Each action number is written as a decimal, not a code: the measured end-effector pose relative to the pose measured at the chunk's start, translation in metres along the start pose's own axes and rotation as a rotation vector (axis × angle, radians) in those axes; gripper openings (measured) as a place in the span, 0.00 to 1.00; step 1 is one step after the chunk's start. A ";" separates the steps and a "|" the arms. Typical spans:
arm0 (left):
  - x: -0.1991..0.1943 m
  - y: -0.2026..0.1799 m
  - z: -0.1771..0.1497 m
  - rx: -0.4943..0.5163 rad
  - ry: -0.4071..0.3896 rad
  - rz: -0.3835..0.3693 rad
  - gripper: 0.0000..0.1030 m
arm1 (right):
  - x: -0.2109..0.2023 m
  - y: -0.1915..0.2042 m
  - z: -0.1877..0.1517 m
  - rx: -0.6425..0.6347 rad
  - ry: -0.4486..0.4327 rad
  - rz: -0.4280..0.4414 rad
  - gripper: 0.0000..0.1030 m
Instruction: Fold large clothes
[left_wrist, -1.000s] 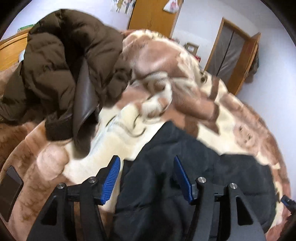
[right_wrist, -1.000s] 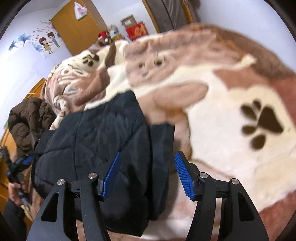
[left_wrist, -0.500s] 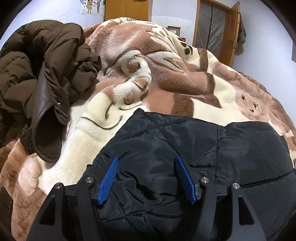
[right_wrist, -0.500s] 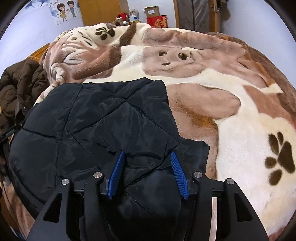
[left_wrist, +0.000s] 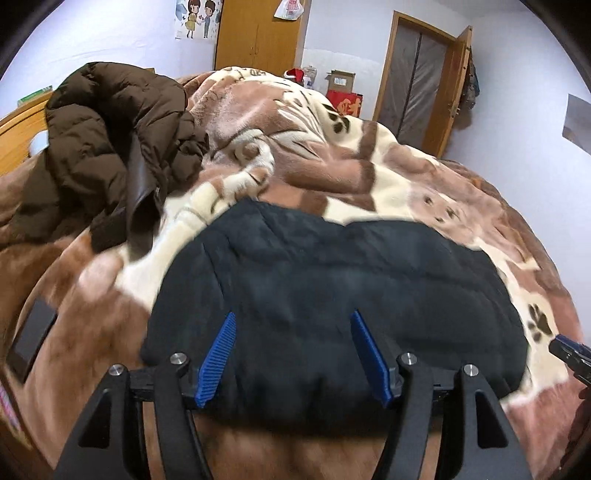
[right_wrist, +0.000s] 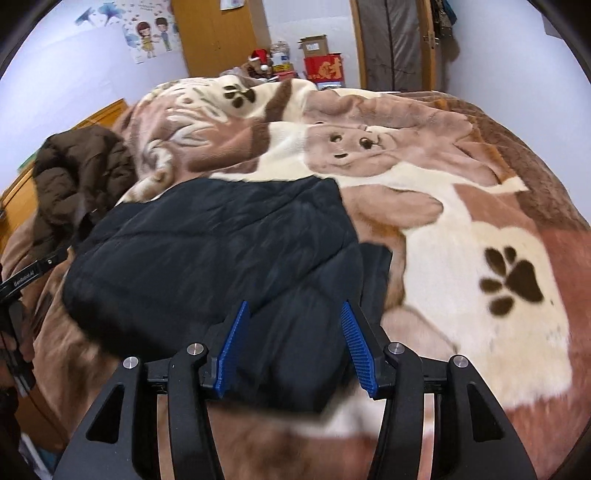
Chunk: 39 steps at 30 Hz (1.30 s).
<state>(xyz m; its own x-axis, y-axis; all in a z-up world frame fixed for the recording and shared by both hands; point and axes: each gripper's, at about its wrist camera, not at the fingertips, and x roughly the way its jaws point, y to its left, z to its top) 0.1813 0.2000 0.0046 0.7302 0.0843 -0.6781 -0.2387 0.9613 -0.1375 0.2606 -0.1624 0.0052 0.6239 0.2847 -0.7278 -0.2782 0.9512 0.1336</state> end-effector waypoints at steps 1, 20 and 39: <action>-0.012 -0.006 -0.009 0.001 0.002 -0.003 0.66 | -0.010 0.003 -0.007 -0.006 -0.005 0.000 0.51; -0.163 -0.083 -0.124 0.033 0.041 0.000 0.73 | -0.154 0.032 -0.120 -0.127 -0.068 -0.023 0.56; -0.163 -0.084 -0.146 0.030 0.075 0.032 0.73 | -0.146 0.051 -0.136 -0.183 -0.032 -0.013 0.57</action>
<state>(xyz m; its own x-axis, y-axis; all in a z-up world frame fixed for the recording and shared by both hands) -0.0111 0.0669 0.0212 0.6723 0.0966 -0.7339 -0.2414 0.9659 -0.0939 0.0566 -0.1716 0.0269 0.6502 0.2785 -0.7069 -0.3959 0.9183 -0.0024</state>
